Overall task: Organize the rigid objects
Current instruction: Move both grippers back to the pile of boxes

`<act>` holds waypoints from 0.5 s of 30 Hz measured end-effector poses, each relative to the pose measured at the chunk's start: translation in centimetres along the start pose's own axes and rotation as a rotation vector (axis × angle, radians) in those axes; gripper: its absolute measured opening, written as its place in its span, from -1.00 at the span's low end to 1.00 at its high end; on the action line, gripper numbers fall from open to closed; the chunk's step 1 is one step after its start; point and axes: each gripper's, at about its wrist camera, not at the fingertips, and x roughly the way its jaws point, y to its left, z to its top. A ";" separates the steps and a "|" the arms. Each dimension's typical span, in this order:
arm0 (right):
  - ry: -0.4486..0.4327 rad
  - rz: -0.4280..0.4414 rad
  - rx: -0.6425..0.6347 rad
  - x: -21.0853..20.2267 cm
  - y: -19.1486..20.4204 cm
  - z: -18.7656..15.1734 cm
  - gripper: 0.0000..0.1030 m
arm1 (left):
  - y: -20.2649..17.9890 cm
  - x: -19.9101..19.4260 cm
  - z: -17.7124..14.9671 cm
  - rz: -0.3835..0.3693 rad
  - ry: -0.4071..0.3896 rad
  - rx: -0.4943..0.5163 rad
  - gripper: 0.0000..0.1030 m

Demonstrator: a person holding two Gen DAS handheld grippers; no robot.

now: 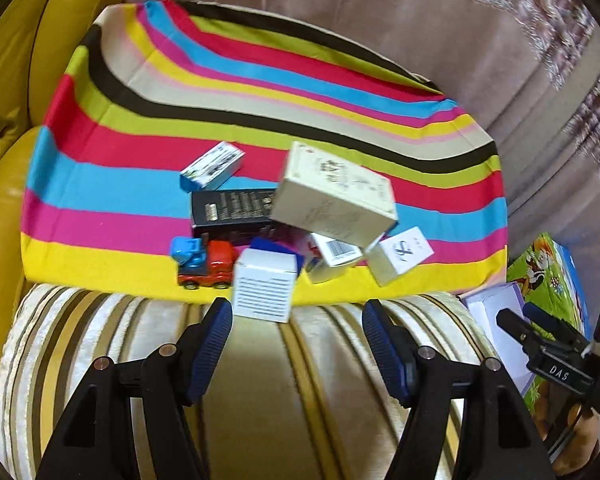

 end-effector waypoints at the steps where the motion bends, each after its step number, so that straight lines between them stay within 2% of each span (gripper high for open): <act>1: 0.014 0.005 -0.006 0.3 0.3 0.0 0.84 | 0.3 0.2 0.1 0.000 0.008 -0.009 0.33; 10: 0.050 0.038 -0.003 1.5 1.6 0.5 0.84 | 1.3 2.9 1.5 0.041 0.108 0.021 0.33; 15: 0.054 0.019 -0.047 1.9 2.8 0.4 0.84 | 1.6 4.5 2.0 0.039 0.154 0.031 0.33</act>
